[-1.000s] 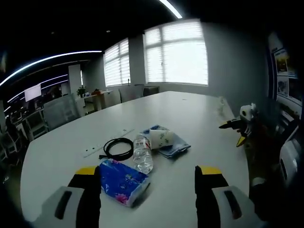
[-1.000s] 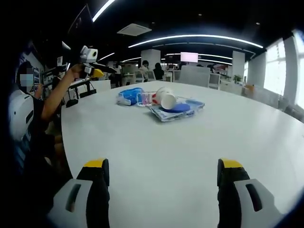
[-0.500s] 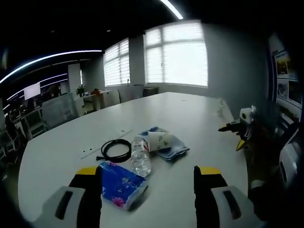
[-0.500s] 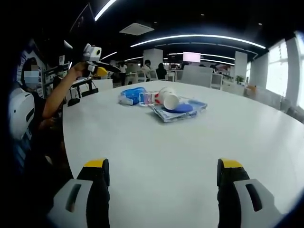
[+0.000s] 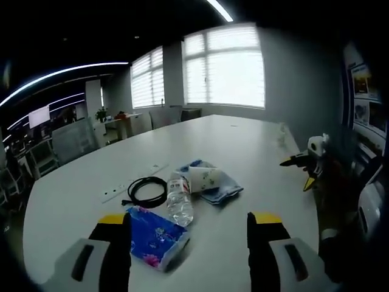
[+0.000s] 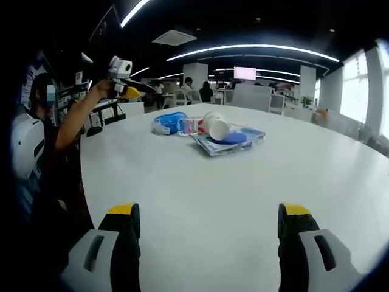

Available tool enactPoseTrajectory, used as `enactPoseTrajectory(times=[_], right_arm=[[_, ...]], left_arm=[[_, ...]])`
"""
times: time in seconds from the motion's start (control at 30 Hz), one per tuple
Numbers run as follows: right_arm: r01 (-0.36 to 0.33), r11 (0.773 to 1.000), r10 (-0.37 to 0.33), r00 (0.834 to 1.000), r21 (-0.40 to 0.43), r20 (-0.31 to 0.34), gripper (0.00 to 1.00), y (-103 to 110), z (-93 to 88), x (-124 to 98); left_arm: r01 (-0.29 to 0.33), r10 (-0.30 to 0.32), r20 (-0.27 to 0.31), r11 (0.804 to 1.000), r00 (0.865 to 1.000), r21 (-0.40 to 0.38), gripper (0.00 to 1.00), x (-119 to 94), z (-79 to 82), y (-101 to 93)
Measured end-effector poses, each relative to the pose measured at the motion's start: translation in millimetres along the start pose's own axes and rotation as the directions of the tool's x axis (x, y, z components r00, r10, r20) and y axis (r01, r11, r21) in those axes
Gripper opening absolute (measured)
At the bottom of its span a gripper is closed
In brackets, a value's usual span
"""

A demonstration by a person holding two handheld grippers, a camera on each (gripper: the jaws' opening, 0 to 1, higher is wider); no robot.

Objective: Arrange the tabletop items into an orderly group along one side of the table until the central work area is clear of visible clutter.

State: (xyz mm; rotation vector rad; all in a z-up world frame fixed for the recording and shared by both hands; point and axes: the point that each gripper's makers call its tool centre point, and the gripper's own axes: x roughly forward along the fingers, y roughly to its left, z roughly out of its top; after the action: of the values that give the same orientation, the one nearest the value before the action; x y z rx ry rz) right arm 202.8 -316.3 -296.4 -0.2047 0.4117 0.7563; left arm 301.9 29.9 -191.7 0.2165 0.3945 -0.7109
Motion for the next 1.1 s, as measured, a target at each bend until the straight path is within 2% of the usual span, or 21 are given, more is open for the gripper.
enactPoseTrajectory(times=[1.1], right_arm=[[-0.015,1.0,0.015,1.0,-0.004,-0.002,0.89,4,-2.5,0]], left_arm=[[0.031,-0.03,-0.048,0.999,0.998,0.016,0.69,27,16.6,4.6]])
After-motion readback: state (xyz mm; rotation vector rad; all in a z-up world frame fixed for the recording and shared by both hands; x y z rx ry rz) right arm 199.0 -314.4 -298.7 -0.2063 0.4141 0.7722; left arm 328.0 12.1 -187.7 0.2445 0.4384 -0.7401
